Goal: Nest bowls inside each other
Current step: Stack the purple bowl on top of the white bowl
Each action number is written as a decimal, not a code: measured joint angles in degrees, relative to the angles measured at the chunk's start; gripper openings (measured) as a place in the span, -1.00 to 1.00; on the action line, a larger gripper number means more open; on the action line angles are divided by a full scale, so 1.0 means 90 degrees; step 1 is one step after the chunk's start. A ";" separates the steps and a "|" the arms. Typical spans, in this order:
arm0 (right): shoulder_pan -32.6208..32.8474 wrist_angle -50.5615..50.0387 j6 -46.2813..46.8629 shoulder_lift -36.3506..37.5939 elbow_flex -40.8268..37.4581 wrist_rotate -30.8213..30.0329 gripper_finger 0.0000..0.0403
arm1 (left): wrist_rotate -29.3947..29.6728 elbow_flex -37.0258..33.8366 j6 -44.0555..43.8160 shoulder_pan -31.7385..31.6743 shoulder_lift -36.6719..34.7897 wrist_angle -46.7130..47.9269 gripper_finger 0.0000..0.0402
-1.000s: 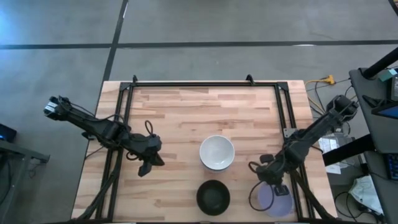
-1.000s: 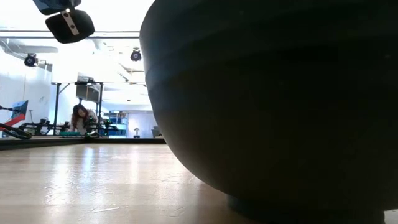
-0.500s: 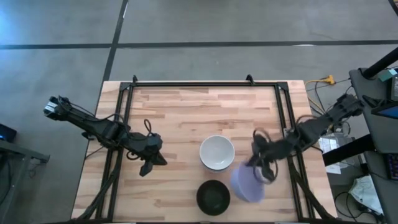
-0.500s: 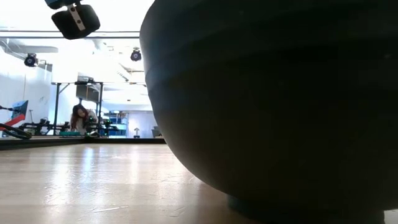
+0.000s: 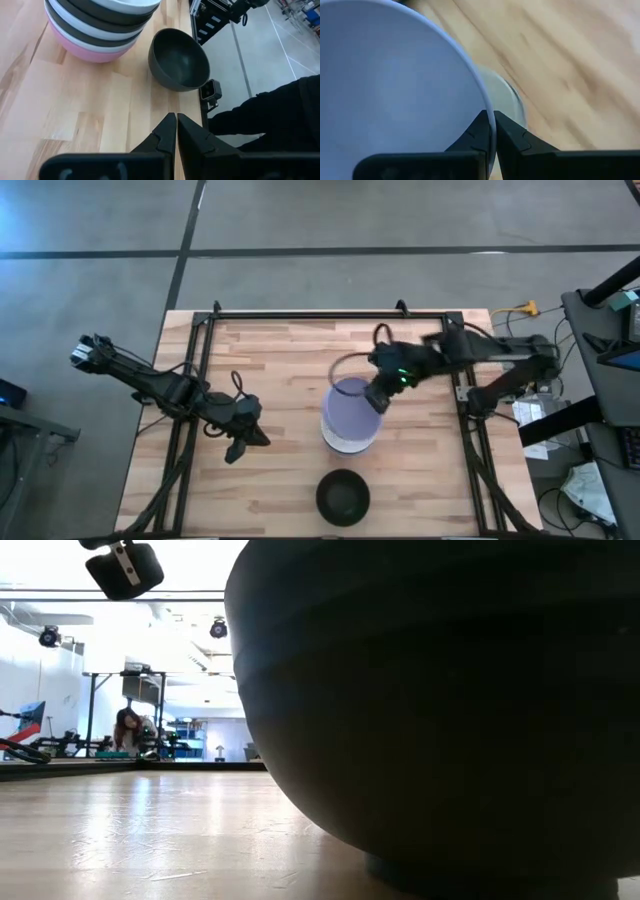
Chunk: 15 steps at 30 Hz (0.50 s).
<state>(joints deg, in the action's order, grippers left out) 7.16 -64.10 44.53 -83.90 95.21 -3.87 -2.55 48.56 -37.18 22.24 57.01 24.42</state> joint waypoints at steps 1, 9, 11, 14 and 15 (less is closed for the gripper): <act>-0.0138 -0.0480 0.0083 -0.0204 0.0181 0.0244 -0.94 | -0.0002 0.0000 -0.0001 0.0001 0.0000 -0.0006 -1.00; -0.0427 -0.1102 -0.0339 -0.1117 0.0549 0.0713 -0.94 | -0.0008 0.0005 -0.0006 0.0002 0.0000 -0.0002 -1.00; -0.0452 -0.1105 -0.0439 -0.1260 0.0549 0.0790 -0.94 | -0.0010 0.0005 -0.0006 0.0002 -0.0002 -0.0002 -1.00; -0.0489 -0.1112 -0.0543 -0.1421 0.0549 0.0860 -0.94 | -0.0010 0.0005 -0.0008 0.0002 -0.0002 -0.0002 -1.00; -0.0518 -0.1119 -0.0597 -0.1451 0.0549 0.0956 -0.94 | -0.0010 0.0005 -0.0010 0.0002 -0.0002 -0.0004 -1.00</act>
<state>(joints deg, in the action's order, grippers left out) 2.50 -74.17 39.16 -96.96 100.16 4.73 -2.63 48.60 -37.27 22.26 56.99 24.39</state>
